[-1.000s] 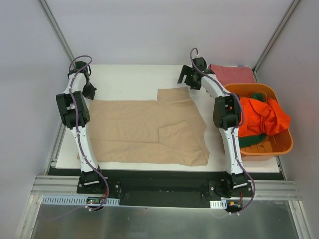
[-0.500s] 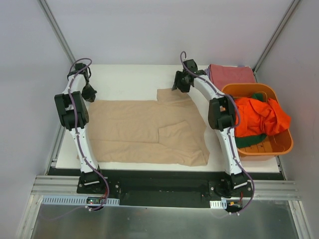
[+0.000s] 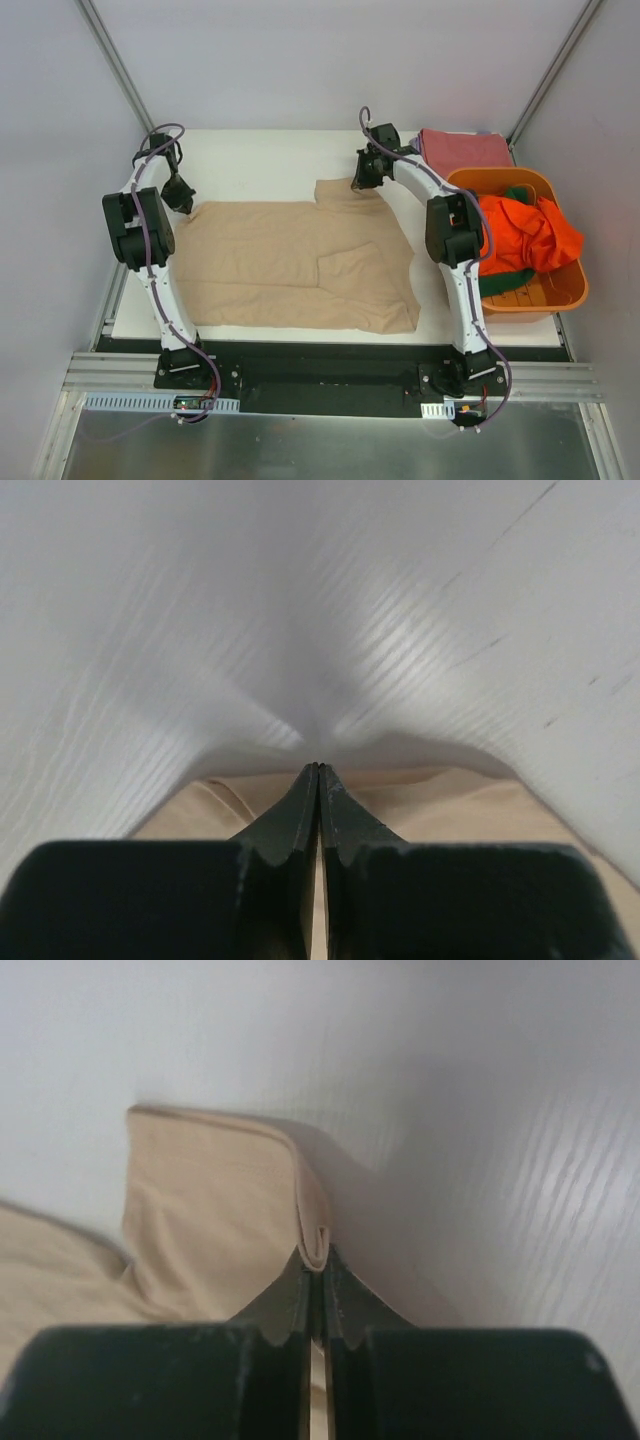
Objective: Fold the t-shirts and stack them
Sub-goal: Grap the side of the flattened tshirt furthest away from the robot with both arms
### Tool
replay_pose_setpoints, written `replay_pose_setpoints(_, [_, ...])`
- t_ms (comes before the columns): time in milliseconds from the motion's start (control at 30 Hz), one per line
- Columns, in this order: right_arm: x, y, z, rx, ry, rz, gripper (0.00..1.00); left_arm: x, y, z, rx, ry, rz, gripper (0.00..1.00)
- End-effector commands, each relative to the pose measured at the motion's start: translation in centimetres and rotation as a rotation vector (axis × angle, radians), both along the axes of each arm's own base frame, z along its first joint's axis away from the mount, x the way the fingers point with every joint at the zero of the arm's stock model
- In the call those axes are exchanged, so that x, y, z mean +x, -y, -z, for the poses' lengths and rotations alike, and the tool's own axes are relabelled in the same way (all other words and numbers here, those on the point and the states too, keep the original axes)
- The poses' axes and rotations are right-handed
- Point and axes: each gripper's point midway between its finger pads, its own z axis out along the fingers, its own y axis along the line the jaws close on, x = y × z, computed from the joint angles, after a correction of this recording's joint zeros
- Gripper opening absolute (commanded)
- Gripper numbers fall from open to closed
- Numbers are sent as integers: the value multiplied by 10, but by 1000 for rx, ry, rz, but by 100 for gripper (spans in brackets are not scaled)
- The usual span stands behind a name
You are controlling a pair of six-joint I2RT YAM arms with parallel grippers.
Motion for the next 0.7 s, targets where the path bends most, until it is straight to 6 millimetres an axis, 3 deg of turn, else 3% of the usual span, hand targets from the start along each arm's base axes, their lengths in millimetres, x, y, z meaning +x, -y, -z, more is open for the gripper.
replay_pose_setpoints(0, [-22,-24,-112,122,214,-159,0,-11,4,-43,9,103,-17,0])
replay_pose_setpoints(67, [-37,-24,-127,130,235,-182,0,-18,9,-45,-4,123,-22,0])
replay_pose_setpoints(300, [-103,-15,-124,114,209,-260,0,-50,11,-47,23,126,-44,0])
replay_pose_setpoints(433, [-119,-11,-123,112,198,-271,0,-56,15,-50,10,135,-39,0])
replay_pose_setpoints(567, [-122,-9,-124,100,217,-284,0,-56,0,-50,84,126,-78,0])
replay_pose_setpoints(667, [-115,-10,-124,82,208,-285,0,-32,-4,-45,61,133,-56,39])
